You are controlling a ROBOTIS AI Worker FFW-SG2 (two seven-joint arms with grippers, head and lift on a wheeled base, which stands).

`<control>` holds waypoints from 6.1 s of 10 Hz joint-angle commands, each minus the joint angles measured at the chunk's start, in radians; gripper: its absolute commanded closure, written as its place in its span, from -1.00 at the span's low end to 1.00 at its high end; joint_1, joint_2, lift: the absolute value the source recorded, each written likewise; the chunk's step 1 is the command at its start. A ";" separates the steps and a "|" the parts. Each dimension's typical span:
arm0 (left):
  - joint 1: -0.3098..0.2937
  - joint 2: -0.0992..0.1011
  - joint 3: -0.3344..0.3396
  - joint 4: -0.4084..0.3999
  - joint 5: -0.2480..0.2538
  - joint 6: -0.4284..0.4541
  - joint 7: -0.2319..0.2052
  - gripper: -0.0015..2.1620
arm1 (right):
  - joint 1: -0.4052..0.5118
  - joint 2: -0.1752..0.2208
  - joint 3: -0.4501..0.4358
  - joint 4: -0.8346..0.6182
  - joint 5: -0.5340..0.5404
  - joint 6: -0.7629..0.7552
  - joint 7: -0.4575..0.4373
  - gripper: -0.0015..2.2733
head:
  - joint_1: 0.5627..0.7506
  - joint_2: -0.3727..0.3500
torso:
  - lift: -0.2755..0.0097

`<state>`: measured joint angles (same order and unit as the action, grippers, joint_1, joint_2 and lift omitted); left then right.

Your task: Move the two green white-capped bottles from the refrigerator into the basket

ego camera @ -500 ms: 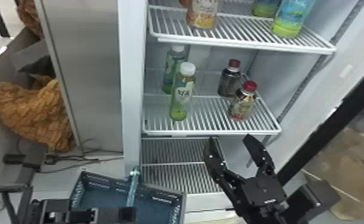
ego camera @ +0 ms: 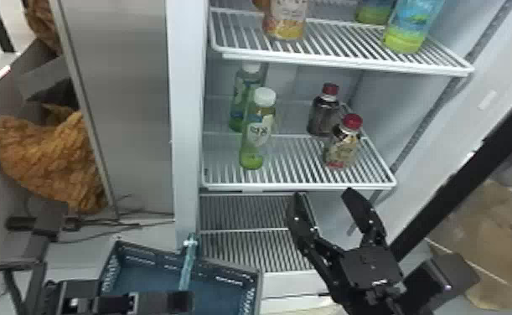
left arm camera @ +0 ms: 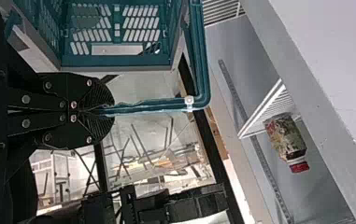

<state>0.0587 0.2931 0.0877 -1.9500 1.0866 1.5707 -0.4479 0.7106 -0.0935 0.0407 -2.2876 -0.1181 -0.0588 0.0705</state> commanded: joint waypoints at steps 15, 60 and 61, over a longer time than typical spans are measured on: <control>-0.010 0.005 -0.008 0.000 0.000 0.001 0.001 0.08 | -0.546 -0.014 0.077 0.561 0.062 -0.086 0.000 -0.91 | 0.41 -0.39 | -0.92; -0.007 0.003 -0.006 0.000 0.002 0.001 0.000 0.08 | -0.311 -0.104 0.121 -0.023 -0.143 1.237 0.368 -0.92 | 0.41 0.09 | -0.92; -0.007 0.003 -0.006 0.000 0.002 0.001 0.000 0.08 | -0.303 -0.101 0.111 -0.040 -0.125 1.237 0.367 -0.89 | 0.41 0.08 | -0.92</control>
<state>0.0515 0.2962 0.0820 -1.9493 1.0881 1.5709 -0.4478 0.4026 -0.1967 0.1572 -2.3168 -0.2533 1.1782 0.4378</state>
